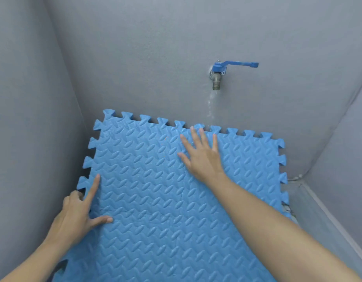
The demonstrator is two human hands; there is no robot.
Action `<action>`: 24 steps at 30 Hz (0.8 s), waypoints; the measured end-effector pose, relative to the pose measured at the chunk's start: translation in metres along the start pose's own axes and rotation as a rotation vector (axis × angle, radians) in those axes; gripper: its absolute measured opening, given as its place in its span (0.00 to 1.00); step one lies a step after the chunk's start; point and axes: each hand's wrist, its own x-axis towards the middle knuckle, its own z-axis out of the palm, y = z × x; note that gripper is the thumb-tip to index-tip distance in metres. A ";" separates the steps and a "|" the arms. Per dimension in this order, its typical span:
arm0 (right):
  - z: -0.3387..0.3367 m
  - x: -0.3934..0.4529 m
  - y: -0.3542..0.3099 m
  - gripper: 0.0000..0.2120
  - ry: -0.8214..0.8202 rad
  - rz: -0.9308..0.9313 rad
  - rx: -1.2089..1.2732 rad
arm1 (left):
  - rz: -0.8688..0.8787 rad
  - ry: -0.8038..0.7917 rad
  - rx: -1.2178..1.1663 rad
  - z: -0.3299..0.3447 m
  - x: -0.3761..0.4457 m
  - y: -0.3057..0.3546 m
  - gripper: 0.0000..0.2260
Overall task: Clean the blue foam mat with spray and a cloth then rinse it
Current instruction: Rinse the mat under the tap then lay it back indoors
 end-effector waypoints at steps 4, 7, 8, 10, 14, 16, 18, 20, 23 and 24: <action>0.006 -0.060 0.090 0.31 -0.092 0.376 0.135 | -0.013 0.017 -0.006 -0.002 0.000 0.010 0.56; 0.030 -0.111 0.070 0.35 -0.071 0.326 0.087 | 0.001 0.032 -0.032 0.001 -0.001 0.025 0.57; 0.037 -0.129 0.050 0.36 -0.083 0.189 0.052 | 0.005 0.030 -0.036 0.002 0.000 0.029 0.58; 0.054 -0.175 0.001 0.34 -0.121 -0.310 -0.043 | 0.015 0.024 -0.025 0.002 0.000 0.036 0.59; 0.087 -0.270 -0.094 0.24 -0.257 -1.296 -0.478 | 0.011 0.032 -0.042 0.003 0.002 0.043 0.60; 0.095 -0.265 -0.103 0.23 -0.302 -1.336 -0.462 | 0.012 0.055 -0.046 0.003 0.001 0.042 0.60; 0.095 -0.225 -0.082 0.25 -0.198 -1.205 -0.197 | 0.010 0.065 -0.047 0.002 0.000 0.040 0.59; 0.075 -0.169 -0.037 0.28 -0.137 -0.884 -0.107 | 0.029 0.080 -0.026 0.002 -0.001 0.040 0.58; 0.048 -0.100 0.044 0.31 0.001 -0.308 -0.050 | 0.040 0.097 -0.002 -0.002 0.000 0.040 0.58; 0.042 -0.092 0.069 0.32 0.012 -0.142 -0.047 | 0.034 0.093 0.005 -0.003 0.001 0.041 0.58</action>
